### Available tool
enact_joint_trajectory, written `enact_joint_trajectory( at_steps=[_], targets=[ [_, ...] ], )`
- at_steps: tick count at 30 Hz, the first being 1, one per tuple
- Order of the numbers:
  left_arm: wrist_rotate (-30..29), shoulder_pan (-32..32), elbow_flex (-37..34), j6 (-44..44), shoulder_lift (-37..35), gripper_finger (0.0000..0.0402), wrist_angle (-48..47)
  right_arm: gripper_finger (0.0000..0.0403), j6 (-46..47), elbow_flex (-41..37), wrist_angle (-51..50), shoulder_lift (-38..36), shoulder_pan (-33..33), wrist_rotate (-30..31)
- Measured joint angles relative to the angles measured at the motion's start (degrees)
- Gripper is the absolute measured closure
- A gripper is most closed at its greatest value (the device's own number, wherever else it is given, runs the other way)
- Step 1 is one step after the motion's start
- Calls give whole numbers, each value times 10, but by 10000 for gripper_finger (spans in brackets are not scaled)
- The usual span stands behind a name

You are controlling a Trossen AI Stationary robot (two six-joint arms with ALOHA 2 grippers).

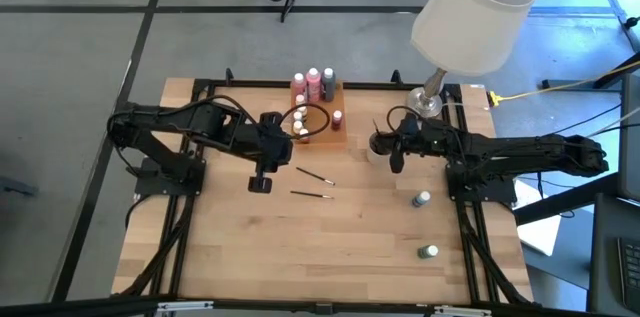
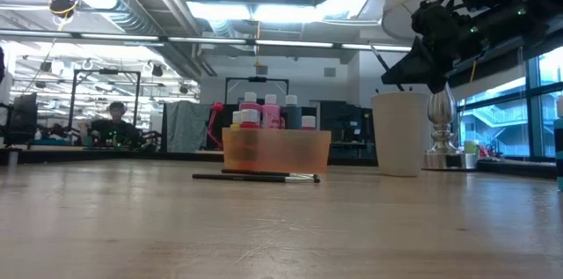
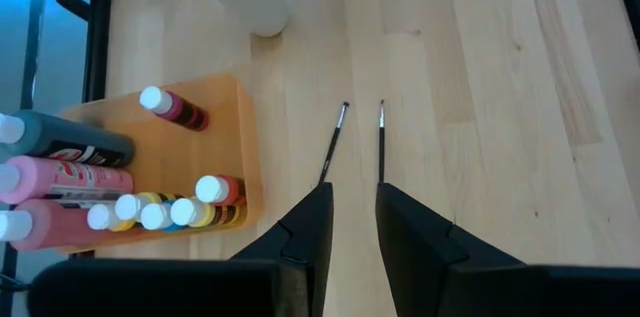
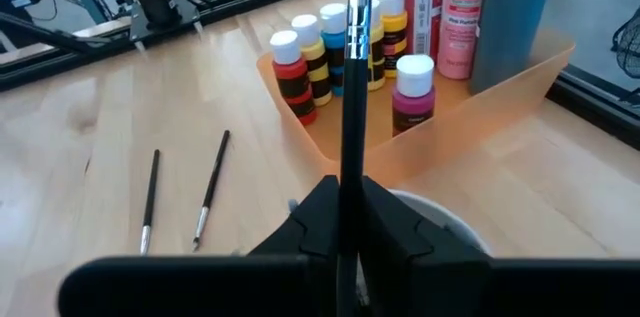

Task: Pick & Place Paint Supplies
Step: Put the black paint brush into the light brown cup, then put the green paint bottle into the orange bin

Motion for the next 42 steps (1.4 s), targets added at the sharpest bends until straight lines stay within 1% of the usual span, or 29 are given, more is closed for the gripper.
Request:
enact_joint_trajectory(
  at_steps=[6, 12, 20, 30, 34, 42],
  targets=[
    [0, 0, 0, 0, 0, 327, 0, 369, -1, 0, -6, 0, 0, -2],
    [0, 0, 0, 0, 0, 327, 0, 368, 0, 0, -34, 0, 0, -13],
    [1, 0, 0, 0, 0, 327, 0, 363, 1, 0, -25, 0, 0, -15],
    [2, 0, 0, 0, 0, 327, 5, 312, 14, 0, -29, 0, 0, -19],
    [2, 0, 0, 0, 0, 327, 9, 288, 14, 1, -2, 0, 0, -19],
    [2, 0, 0, 0, 0, 327, 1, 258, 1, 67, -6, -1, 1, -19]
  ],
)
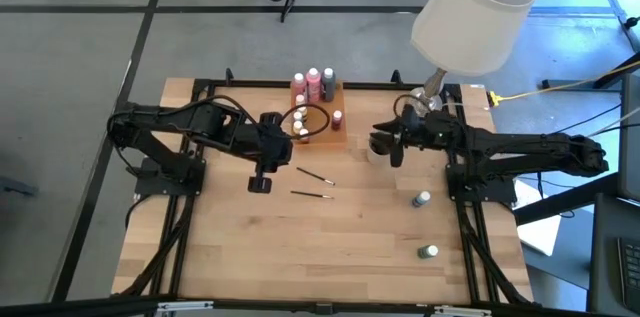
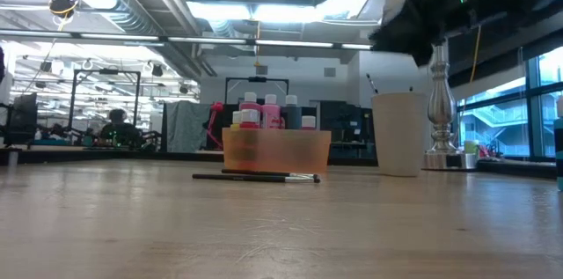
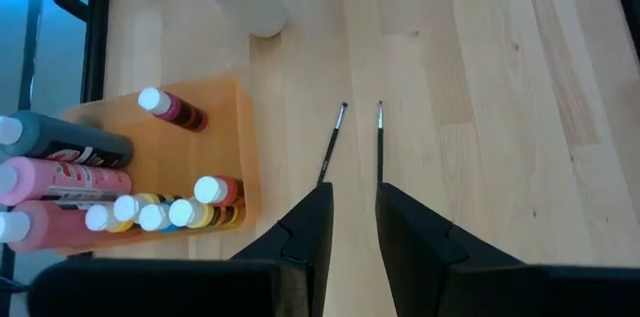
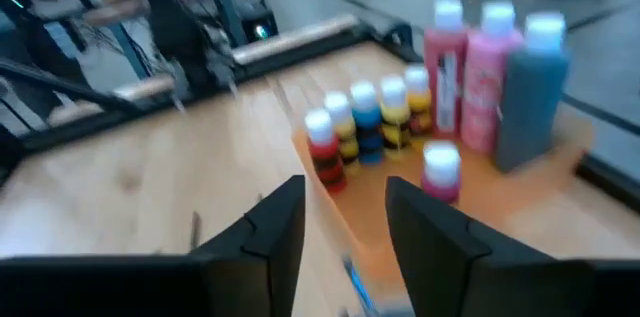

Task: Pick & Place Paint Supplies
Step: Put the green paint bottle into the orange bin

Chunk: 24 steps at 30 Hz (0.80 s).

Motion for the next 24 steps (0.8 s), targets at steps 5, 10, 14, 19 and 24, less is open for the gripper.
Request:
enact_joint_trajectory(
  at_steps=[5, 10, 14, 19, 24],
  targets=[
    [19, 0, 0, -26, 0, 327, -32, 256, -2, 58, 0, 0, 0, -60],
    [32, 0, 0, -32, 0, 327, -67, 257, 21, 123, 2, 0, 9, -174],
    [32, 0, 0, 9, 0, 327, -68, 257, 45, 172, 2, -1, 34, -253],
    [32, 0, 0, 28, 0, 327, -67, 257, 79, 211, 3, -1, 85, -319],
    [39, -7, 0, -6, 0, 324, -65, 257, 132, 223, 6, -1, 159, -339]
  ],
)
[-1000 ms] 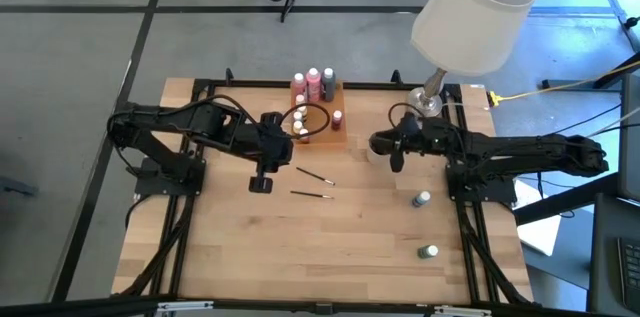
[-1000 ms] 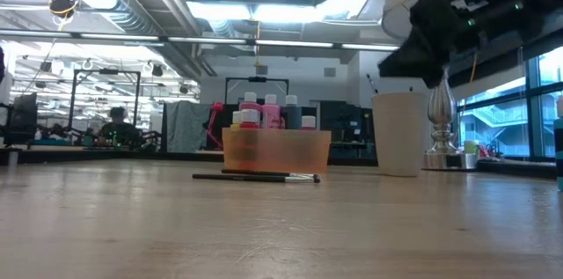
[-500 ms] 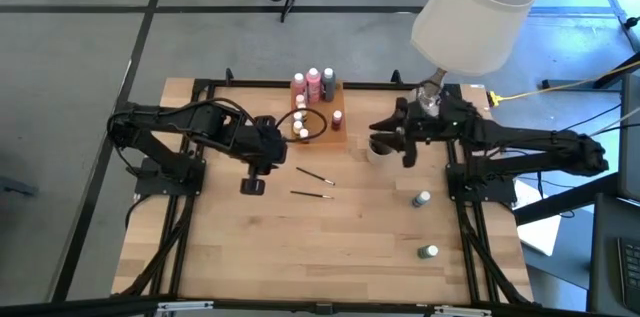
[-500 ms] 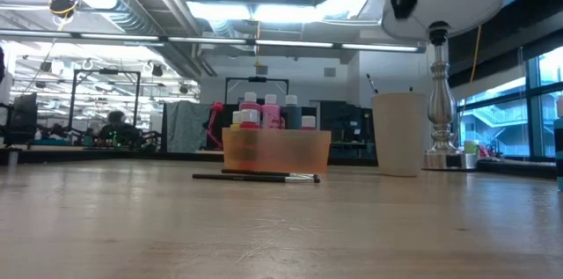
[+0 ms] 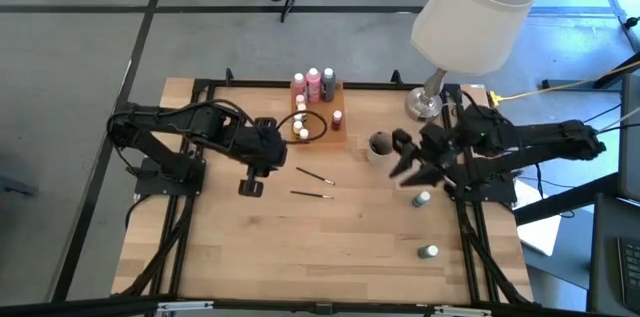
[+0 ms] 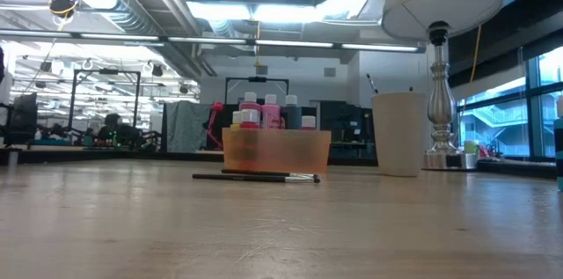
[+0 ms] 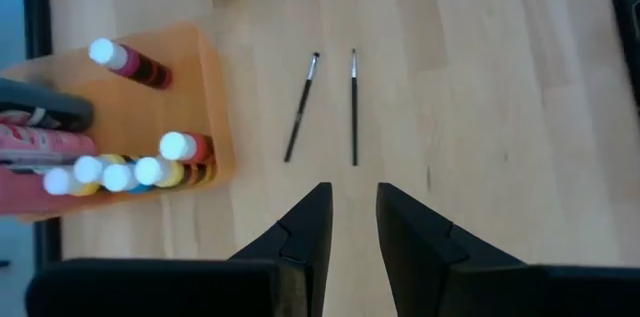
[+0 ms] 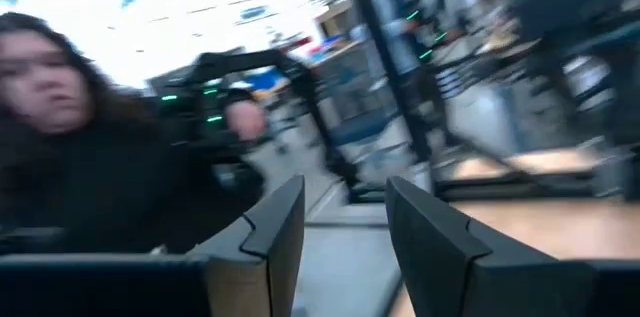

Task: Pick & Place Paint Supplies
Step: Put the green paint bottle into the orange bin

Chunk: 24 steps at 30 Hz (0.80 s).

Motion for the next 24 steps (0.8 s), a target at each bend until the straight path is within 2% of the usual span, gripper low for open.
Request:
enact_joint_trajectory(
  at_steps=[5, 8, 13, 18, 24],
  targets=[
    [21, -33, 0, -43, 0, 306, 1, 257, 100, 0, -4, 0, 75, 12],
    [32, -63, 0, -44, 0, 287, 8, 257, 162, 0, -37, 0, 117, 72],
    [28, -104, 0, -72, 0, 258, 43, 257, 257, 0, -141, 0, 172, 138],
    [-29, -136, 0, -117, 0, 245, 72, 257, 407, 0, -292, 0, 230, 158],
    [-107, -168, -27, -171, 0, 245, 107, 257, 531, 0, -329, 0, 296, 149]
  ],
)
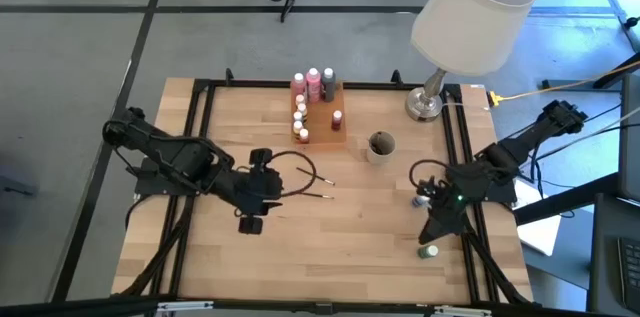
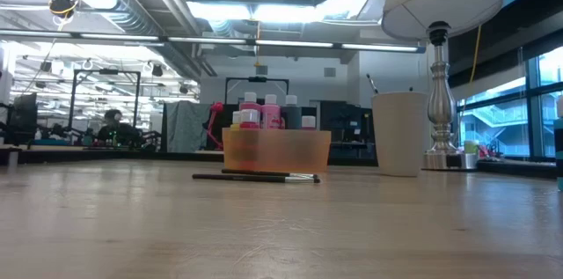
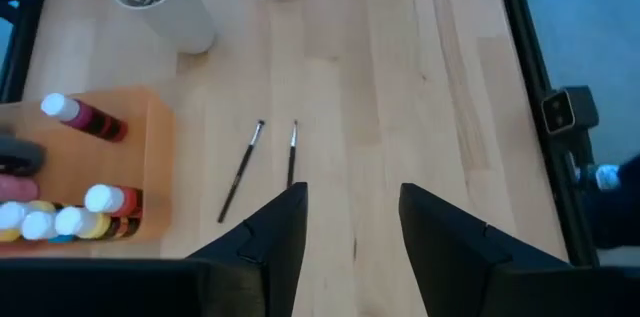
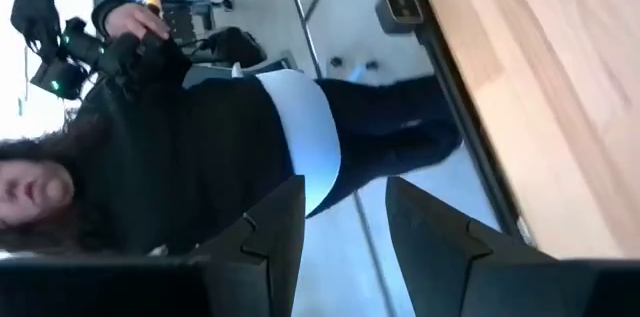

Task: Pick & Place Paint Supplies
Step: Put the green paint bottle into the orange bin

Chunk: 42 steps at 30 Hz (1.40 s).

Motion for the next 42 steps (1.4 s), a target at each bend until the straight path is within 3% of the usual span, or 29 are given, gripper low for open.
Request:
enact_joint_trajectory(
  at_steps=[9, 13, 18, 30, 42],
  targets=[
    [-15, -34, -96, -54, 4, 244, 92, 257, 158, 0, -81, 0, 70, 2],
    [-14, -48, -125, -54, 5, 244, 105, 257, 234, 0, -37, 6, 130, 9],
    [-16, -51, -132, -37, 4, 245, 103, 257, 310, 0, 62, 37, 210, 70],
    [-14, -41, -132, -3, -3, 246, 95, 257, 303, 0, 129, 189, 299, 211],
    [18, -15, -132, -2, -6, 246, 96, 244, 418, 0, 137, 273, 313, 150]
  ],
)
